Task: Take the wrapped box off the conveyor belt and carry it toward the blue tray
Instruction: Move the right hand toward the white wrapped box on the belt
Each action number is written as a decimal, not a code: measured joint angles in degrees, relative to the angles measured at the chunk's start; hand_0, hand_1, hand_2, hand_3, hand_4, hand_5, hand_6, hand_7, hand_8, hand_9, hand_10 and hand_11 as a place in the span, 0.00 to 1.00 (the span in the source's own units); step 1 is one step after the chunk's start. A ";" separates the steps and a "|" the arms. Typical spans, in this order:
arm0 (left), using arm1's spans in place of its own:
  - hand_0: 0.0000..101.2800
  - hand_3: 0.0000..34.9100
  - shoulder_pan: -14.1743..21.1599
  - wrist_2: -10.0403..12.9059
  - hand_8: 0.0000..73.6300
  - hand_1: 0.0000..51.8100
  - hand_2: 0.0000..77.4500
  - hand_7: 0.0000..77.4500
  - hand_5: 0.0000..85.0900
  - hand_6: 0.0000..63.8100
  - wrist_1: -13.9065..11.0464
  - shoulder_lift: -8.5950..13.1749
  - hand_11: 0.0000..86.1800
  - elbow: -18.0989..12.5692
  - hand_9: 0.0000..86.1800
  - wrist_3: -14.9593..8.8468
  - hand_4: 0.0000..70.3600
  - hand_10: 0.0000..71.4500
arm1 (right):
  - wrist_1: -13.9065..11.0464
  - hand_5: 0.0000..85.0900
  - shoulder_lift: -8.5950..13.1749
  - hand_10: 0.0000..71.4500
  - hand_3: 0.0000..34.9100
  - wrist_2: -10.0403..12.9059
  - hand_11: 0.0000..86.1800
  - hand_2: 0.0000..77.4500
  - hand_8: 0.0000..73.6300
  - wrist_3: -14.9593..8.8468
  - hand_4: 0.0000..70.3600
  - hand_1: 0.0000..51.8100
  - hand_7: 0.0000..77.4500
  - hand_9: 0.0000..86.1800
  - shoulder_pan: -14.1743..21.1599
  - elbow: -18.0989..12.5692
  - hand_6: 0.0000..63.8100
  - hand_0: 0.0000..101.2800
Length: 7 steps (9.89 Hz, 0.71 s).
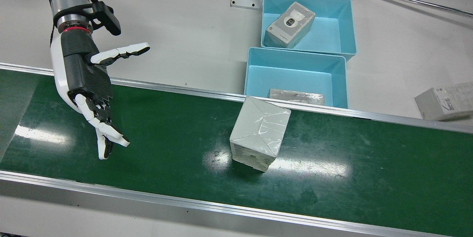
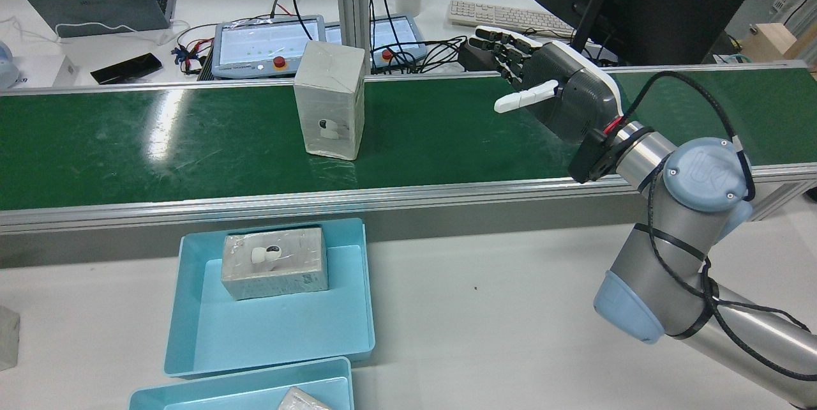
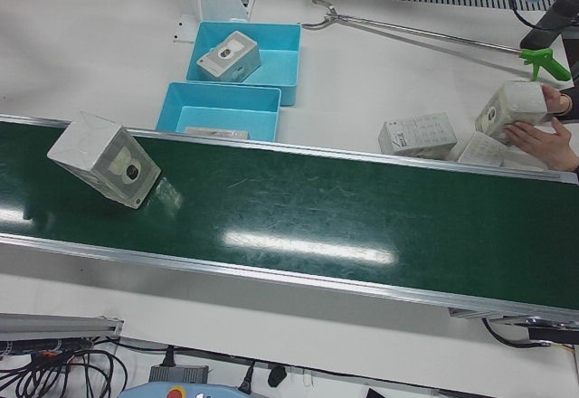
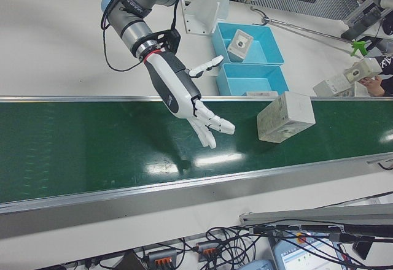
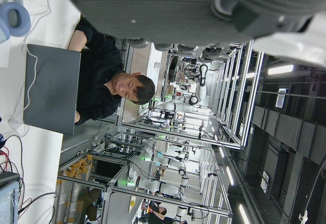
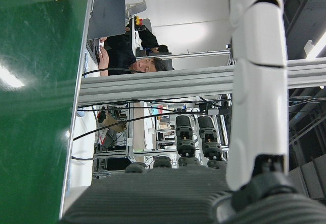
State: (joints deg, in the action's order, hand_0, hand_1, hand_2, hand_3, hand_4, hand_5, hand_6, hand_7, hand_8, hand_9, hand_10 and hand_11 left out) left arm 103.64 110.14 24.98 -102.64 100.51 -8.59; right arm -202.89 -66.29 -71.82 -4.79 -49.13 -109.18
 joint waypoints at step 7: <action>0.00 0.00 0.00 0.00 0.01 0.00 0.01 0.01 0.01 0.00 0.00 0.00 0.00 0.00 0.00 0.00 0.00 0.01 | 0.13 0.20 3.37 0.00 0.01 0.25 0.02 0.13 0.00 -1.51 0.17 0.33 0.19 0.02 1.70 3.40 0.05 0.49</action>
State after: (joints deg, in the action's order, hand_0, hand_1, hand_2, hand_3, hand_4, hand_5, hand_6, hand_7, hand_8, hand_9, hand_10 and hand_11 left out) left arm 103.65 110.14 24.98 -102.64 100.50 -8.60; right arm -202.76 -62.92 -71.57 -6.29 -47.43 -105.78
